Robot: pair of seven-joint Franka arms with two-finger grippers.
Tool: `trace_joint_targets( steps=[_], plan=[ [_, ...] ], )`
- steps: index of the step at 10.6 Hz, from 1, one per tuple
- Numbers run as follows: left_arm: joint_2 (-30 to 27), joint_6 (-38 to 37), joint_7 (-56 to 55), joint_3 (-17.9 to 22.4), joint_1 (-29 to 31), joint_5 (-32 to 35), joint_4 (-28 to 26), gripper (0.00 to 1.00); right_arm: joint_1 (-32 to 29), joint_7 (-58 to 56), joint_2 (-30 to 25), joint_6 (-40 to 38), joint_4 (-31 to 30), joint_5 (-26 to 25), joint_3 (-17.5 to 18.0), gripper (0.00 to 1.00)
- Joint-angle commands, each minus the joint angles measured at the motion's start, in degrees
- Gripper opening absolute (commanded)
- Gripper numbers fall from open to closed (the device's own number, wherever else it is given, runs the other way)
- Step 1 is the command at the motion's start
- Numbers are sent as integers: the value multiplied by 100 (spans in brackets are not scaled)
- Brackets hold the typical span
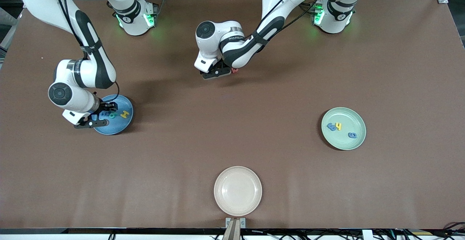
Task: Sort uppercase to blue plate, lowercase to green plate
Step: 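Open the right gripper over the blue plate while the left gripper reaches the w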
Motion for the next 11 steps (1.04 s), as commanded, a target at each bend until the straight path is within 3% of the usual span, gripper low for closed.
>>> trace_joint_targets(
  steps=[1, 3, 6, 7, 10, 11],
  plan=[
    [-4, 91, -299, 36, -57, 170, -67, 100, 56, 694, -241, -296, -4, 181, 376, 73],
    [-4, 91, -369, 36, -109, 170, -67, 97, 82, 1232, -294, -865, 110, 181, 710, 69],
    [-4, 214, -544, 18, -179, 179, -76, 87, 100, 1856, -496, -956, 110, 234, 1097, 68],
    [-12, 240, -580, 1, -197, 196, -137, 83, 144, 2076, -505, -965, 102, 234, 1203, 59],
    [-30, 389, -580, 1, -206, 205, -225, 57, 179, 2638, -523, -965, 75, 445, 1668, 55],
    [-21, 416, -580, 1, -198, 266, -225, 43, 188, 2989, -532, -948, 84, 445, 1861, 55]
  ],
)
